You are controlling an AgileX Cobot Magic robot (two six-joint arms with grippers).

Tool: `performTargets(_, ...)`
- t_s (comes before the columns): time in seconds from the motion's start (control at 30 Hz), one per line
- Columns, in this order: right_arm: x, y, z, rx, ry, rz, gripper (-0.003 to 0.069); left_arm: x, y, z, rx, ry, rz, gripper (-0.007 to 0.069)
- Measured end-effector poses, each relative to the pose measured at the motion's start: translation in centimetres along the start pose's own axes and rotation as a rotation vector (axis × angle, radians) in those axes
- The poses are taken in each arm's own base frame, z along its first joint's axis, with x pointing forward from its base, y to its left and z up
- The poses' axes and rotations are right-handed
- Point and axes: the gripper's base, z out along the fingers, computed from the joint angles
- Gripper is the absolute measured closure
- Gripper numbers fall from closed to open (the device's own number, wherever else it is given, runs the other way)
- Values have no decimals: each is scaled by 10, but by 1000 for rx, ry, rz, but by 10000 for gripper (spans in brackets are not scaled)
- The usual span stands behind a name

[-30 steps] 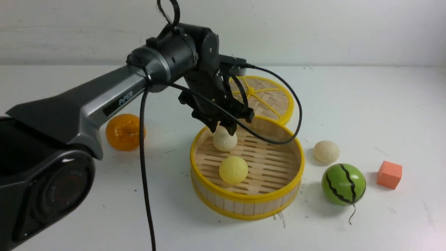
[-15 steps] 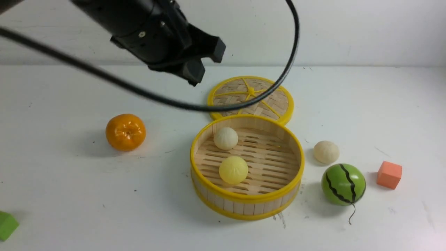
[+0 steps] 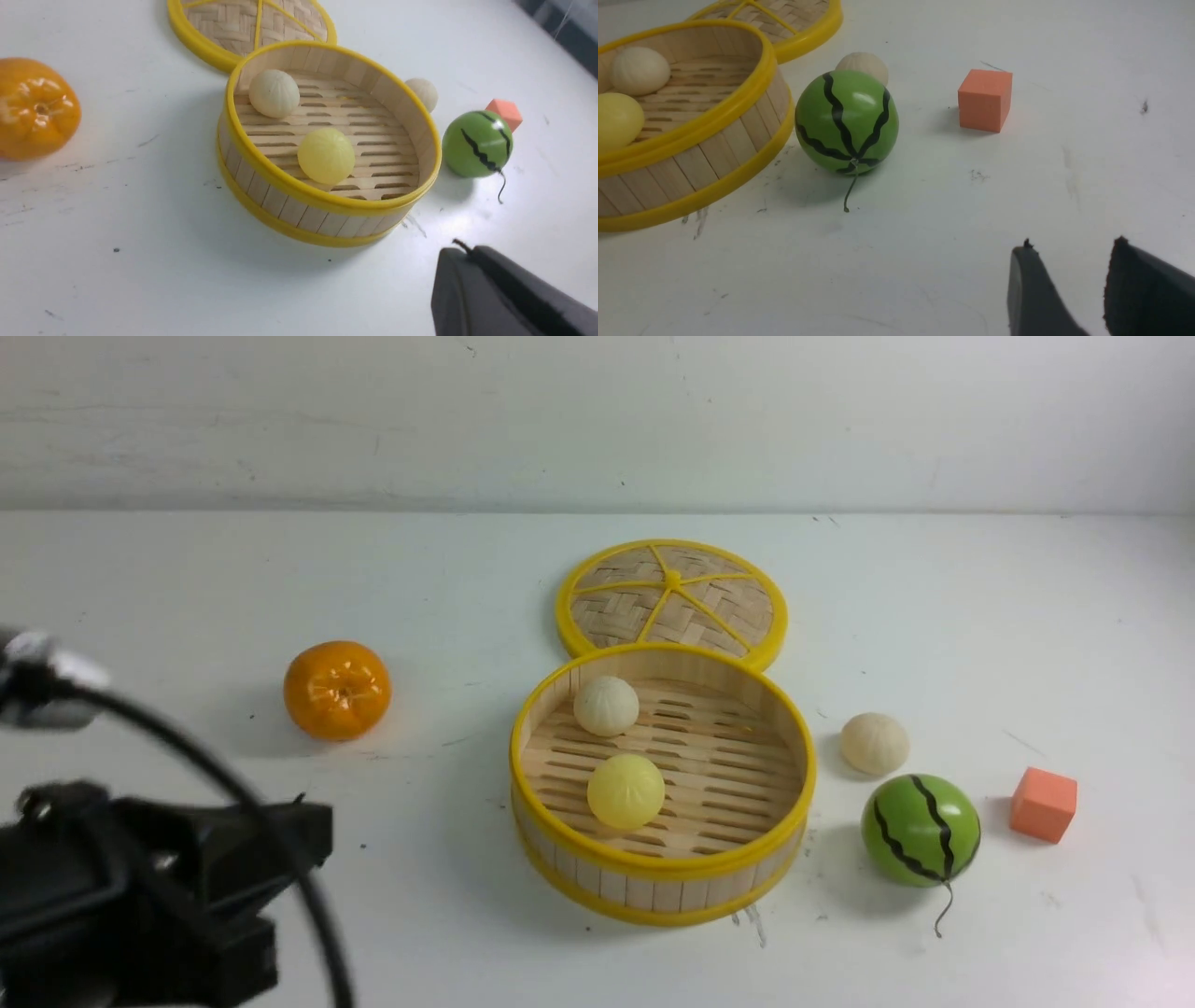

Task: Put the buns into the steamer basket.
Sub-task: Use the right arm to grab a steamed stuffed bun

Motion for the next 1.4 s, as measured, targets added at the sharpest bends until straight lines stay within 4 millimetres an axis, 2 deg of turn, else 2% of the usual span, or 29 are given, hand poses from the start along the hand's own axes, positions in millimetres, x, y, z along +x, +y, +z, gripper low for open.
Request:
performTargets(0.03, 0, 0, 0, 0, 0, 0, 420, 10, 3, -13, 7, -64, -6, 638)
performTargets(0.13, 0, 0, 0, 0, 0, 0, 420, 31, 10, -23, 3, -122, -3, 638)
performTargets(0.17, 0, 0, 0, 0, 0, 0, 420, 38, 13, -31, 9, -174, 7, 638)
performTargets(0.33, 0, 0, 0, 5, -2, -12, 420, 51, 17, -46, 20, -295, 33, 638)
performTargets(0.47, -1, -1, 0, 6, -12, -13, 420, 57, 19, -48, 22, -305, 36, 638)
performTargets(0.53, -2, 1, 0, -12, -24, 65, 420, 60, 20, -47, 19, -294, 36, 638)
performTargets(0.57, -2, 4, 1, -47, -30, 216, 420, 61, 20, -46, 19, -283, 36, 638)
performTargets(0.63, -4, 7, 0, -91, -45, 402, 420, 63, 21, -45, 19, -272, 36, 638)
performTargets(0.73, -9, 10, 0, -143, -77, 611, 420, 64, 21, -45, 18, -261, 39, 638)
performTargets(0.9, -16, 9, -1, -171, -150, 705, 420, 64, 21, -45, 18, -261, 39, 638)
performTargets(1.1, -15, 12, -2, -186, -105, 739, 442, 64, 21, -45, 18, -261, 39, 637)
performTargets(1.23, -40, 20, -10, -194, -44, 631, 512, 64, 21, -45, 18, -261, 39, 634)
performTargets(1.27, -58, 24, -13, -189, -6, 541, 552, 64, 21, -45, 18, -261, 39, 633)
performTargets(1.4, -108, 36, -6, -172, 184, 250, 630, 64, 21, -45, 18, -261, 39, 629)
